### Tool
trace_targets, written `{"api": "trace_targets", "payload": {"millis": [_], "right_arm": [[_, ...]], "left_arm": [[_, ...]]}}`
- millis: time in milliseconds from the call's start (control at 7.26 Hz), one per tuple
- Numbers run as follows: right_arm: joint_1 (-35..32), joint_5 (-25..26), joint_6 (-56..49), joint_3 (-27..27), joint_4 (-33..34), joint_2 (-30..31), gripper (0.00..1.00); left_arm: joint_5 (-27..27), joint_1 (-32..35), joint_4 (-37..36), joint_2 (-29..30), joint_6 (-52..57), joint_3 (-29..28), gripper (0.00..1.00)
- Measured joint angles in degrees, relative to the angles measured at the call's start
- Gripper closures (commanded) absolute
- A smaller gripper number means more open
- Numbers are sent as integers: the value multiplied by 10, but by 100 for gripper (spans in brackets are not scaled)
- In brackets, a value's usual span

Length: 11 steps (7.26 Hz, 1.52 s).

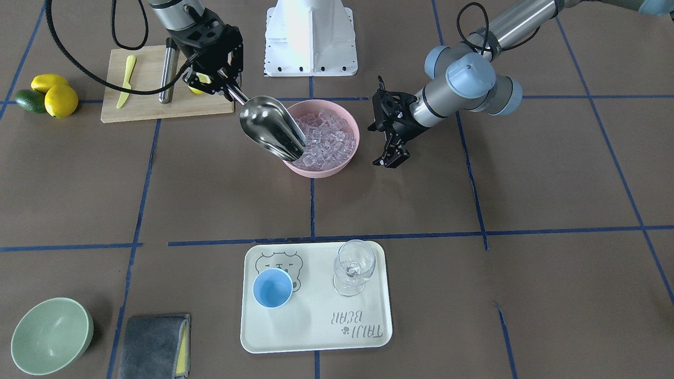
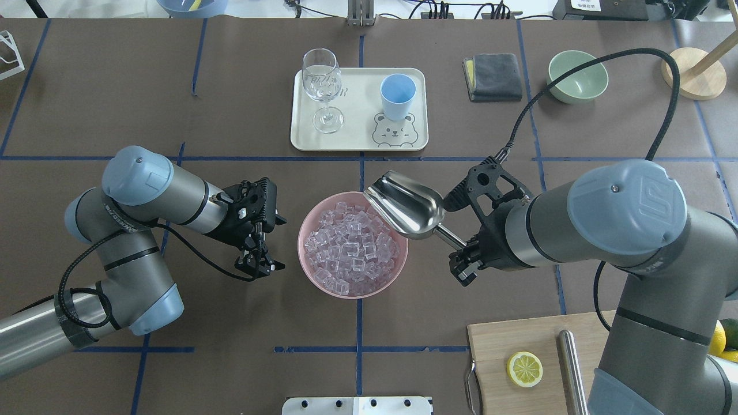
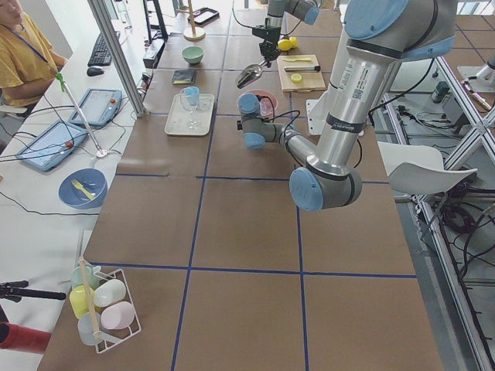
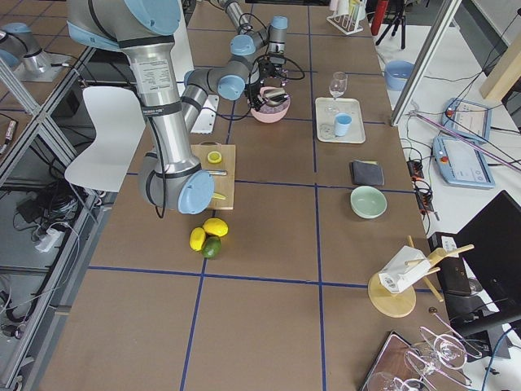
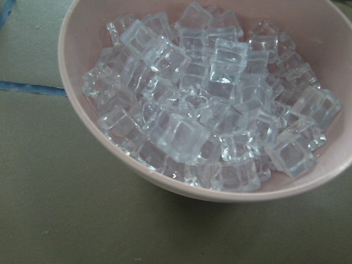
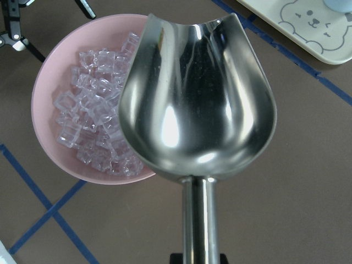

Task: Put ice in cup with scoop
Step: 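Carry the scoop over the pink bowl with the right gripper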

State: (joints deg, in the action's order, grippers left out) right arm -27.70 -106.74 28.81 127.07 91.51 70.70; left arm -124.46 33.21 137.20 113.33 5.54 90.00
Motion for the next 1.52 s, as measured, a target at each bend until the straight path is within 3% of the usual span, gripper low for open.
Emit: {"api": "trace_targets", "payload": {"millis": [276, 827, 1102, 1516], "right_arm": [[-2, -6, -88, 8, 99, -39, 100], [-8, -1, -235, -2, 400, -182, 100], [-8, 4, -274, -36, 489, -237, 100], [-8, 9, -322, -112, 572, -310, 100]], "left_arm": [[0, 0, 0, 0, 0, 0, 0], [2, -2, 0, 0, 0, -4, 0], [10, -4, 1, 0, 0, -5, 0], [12, -7, 1, 1, 0, -9, 0]]}}
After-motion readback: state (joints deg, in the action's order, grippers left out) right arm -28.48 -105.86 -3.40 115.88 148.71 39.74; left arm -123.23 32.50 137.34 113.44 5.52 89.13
